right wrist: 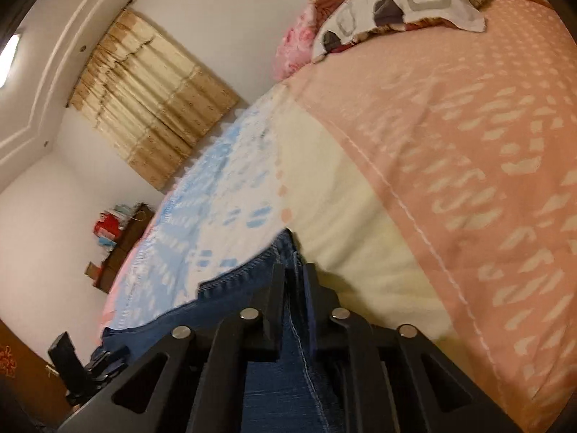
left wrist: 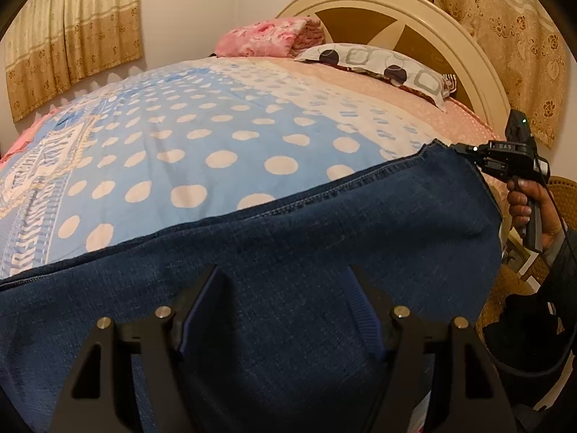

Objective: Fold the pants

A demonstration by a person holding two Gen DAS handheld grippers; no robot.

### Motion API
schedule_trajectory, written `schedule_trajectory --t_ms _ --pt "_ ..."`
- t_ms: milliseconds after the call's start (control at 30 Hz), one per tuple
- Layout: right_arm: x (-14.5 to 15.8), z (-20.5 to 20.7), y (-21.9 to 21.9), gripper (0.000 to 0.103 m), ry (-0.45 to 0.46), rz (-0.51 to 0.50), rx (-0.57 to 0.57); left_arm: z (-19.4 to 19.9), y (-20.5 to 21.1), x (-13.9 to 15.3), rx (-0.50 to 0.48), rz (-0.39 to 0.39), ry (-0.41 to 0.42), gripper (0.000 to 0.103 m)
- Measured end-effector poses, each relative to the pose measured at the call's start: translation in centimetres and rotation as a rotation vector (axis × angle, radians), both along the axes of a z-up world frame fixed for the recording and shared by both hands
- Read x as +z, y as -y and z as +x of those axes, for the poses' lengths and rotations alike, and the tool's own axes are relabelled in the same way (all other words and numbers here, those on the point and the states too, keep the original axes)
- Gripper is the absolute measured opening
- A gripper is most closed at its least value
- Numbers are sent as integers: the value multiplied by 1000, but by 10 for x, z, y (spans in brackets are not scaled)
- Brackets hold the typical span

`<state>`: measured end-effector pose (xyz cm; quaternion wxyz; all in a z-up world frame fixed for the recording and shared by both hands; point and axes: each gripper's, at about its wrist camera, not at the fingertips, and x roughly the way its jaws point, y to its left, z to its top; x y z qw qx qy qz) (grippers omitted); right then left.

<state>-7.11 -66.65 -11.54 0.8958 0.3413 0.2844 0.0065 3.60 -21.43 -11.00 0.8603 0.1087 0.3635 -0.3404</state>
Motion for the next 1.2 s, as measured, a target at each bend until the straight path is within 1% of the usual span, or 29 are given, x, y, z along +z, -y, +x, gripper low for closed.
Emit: schedule_trajectory --t_ms 133,267,300,400,433,467,500,533,567,600,633,733,800,833,867,900,933,1000,1067,1133,1200 --pt "17 2 2 7 43 -16 -5 2 -3 3 22 -14 8 72" --pt "35 11 6 7 94 -42 -30 5 -3 -2 48 1 22 72" --pt "35 14 6 7 90 -38 -27 6 -3 -4 50 4 26 72" --pt "14 33 9 7 -12 -57 -30 5 0 -7 55 22 49 72" --pt "4 33 12 10 -35 -35 -32 4 1 -7 52 26 53 72" --pt "-1 28 16 16 -43 -14 -45 4 0 -6 49 23 50 72" --pt "-2 21 18 17 -45 -6 -53 5 -1 -6 49 18 43 72" --pt "2 5 19 34 -62 -32 -90 5 -3 -5 51 12 33 72" --pt "5 -5 19 57 -65 -47 -109 5 -3 -3 52 5 28 72" --pt "9 -21 18 64 -51 -54 -131 2 -3 -1 48 -6 28 72" --pt "12 -41 17 66 -18 -40 -142 -1 -2 2 37 -19 28 72" --pt "9 -82 5 66 31 48 -103 -16 7 7 -9 -40 34 72" --pt "-4 -99 -4 66 24 97 -98 -25 15 5 -43 -46 38 72" --pt "-15 -107 -8 66 34 149 -89 -29 19 1 -57 -37 37 72" --pt "-27 -111 -10 66 51 213 -72 -31 24 -4 -66 -20 36 72" --pt "-36 -111 -13 66 68 253 -52 -33 27 -8 -68 -6 33 72" --pt "-41 -112 -15 66 80 269 -46 -33 28 -11 -68 2 27 72" --pt "-58 -109 -17 66 99 336 -48 -36 29 -13 -68 7 40 72" --pt "-73 -106 -15 66 160 421 -47 -35 28 -12 -62 8 37 72" --pt "-83 -107 -15 66 186 473 -53 -33 27 -11 -53 5 33 72" --pt "-85 -110 -16 66 221 496 -48 -33 27 -13 -50 4 36 72"
